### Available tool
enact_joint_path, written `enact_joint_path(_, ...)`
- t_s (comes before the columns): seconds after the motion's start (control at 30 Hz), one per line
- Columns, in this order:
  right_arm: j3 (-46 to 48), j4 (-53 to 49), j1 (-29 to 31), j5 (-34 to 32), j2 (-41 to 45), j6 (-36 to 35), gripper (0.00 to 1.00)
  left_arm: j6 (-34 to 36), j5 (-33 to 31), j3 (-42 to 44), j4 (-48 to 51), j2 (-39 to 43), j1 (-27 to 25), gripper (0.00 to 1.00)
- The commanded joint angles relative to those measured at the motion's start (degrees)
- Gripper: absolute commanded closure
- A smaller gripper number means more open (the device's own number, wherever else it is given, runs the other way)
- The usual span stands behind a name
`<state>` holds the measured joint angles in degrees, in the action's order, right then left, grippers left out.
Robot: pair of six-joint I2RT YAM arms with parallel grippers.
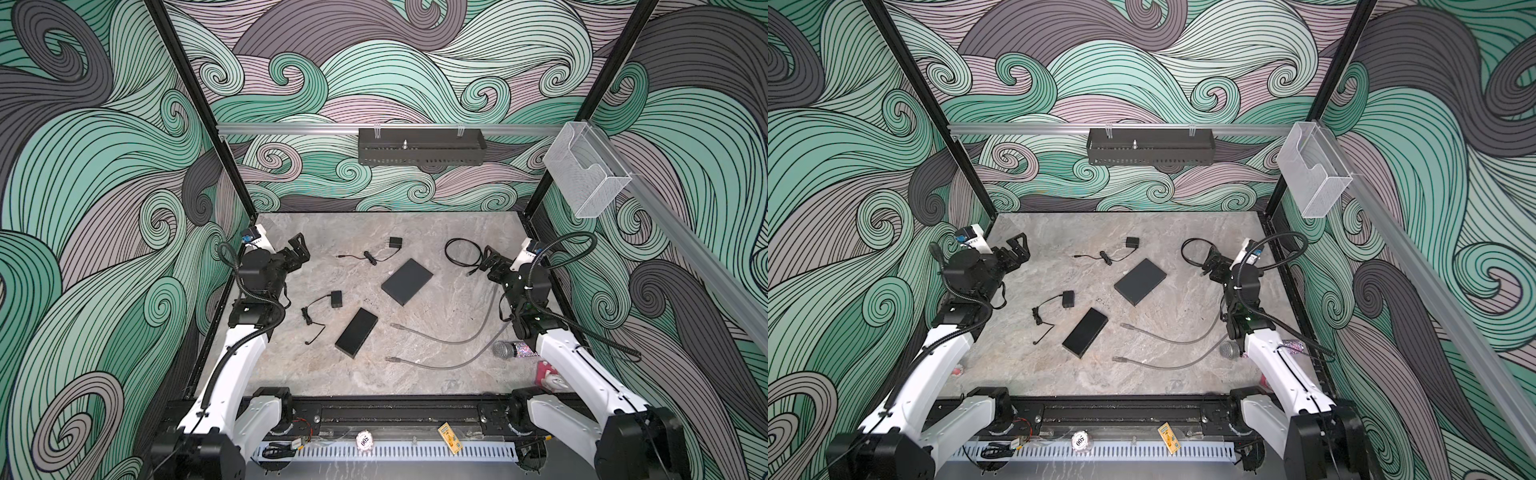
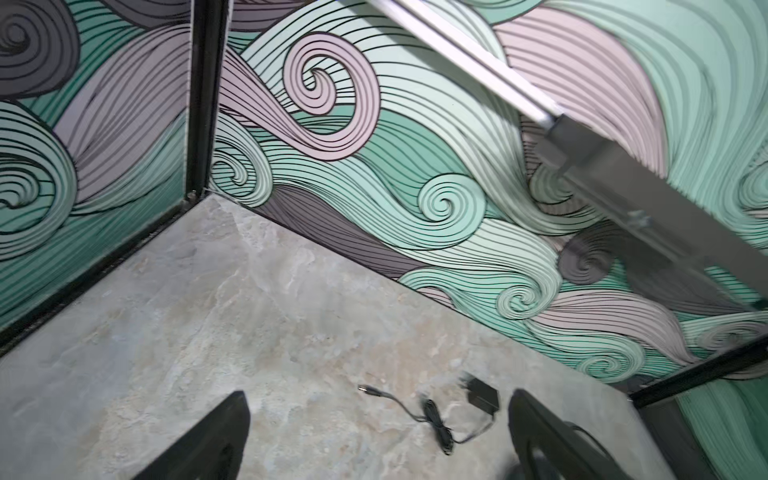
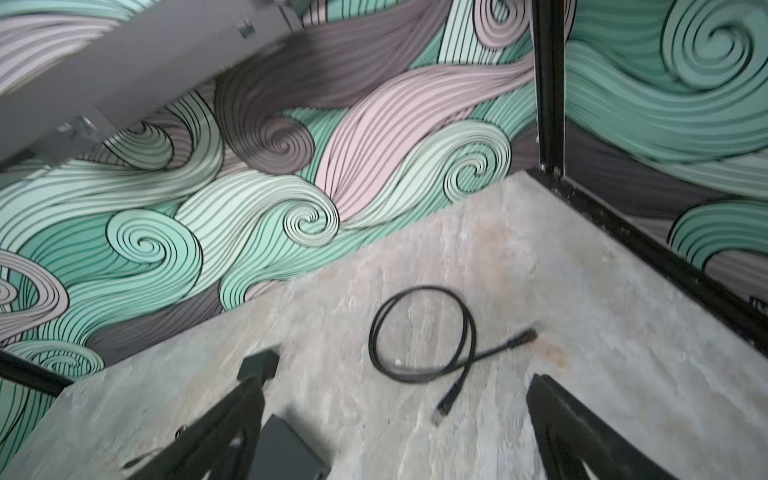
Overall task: Insert the plug into the switch port
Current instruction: 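Raise both grippers and move them toward the middle of the table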
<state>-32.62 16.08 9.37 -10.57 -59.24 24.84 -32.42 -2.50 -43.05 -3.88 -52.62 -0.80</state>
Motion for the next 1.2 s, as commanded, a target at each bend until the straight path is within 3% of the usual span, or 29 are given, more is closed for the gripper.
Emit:
enact_joint_path(0.0, -5.54, -11.25, 2.07, 6.75, -1.22, 2.63, 0.01, -14.88, -2.96, 3.86, 12.08, 2.19, 0.61, 0.01)
enact_joint_path(0.1, -7.63, -16.96, 5.98, 8.58, -0.78, 0.26, 0.01, -12.76, 9.54, 5.59, 12.0, -0.15, 5.42, 0.01)
enact_joint_path(0.23, -6.63, -21.14, 9.53, 7.38, 0.37, -1.24, 0.01, -11.01, 12.24, 5.47, 13.99, -0.36, 6.57, 0.01)
enact_joint_path(0.37, -6.15, -24.35, 11.0, 11.19, 0.29, -1.97, 0.01, -5.51, 19.64, -0.98, 18.38, -4.23, 6.64, 0.01)
enact_joint_path(0.47, -6.18, -25.74, 12.26, 16.7, -0.63, -3.5, 0.01, -4.73, 21.59, -5.62, 25.08, -6.73, 6.69, 0.01)
enact_joint_path(0.63, -8.53, -31.75, 19.24, 17.7, -1.26, -5.75, 0.01, -4.4, 28.56, -8.31, 37.62, -5.66, 6.6, 0.16)
enact_joint_path(0.93, -15.4, -36.37, 36.36, 20.27, -8.35, -6.64, 0.0, -8.19, 31.14, 3.82, 40.01, 9.39, 6.69, 0.21)
enact_joint_path(1.17, -16.12, -37.32, 35.89, 12.62, -9.04, -14.1, 0.0, -10.73, 32.13, 6.54, 28.97, 6.4, 6.65, 0.24)
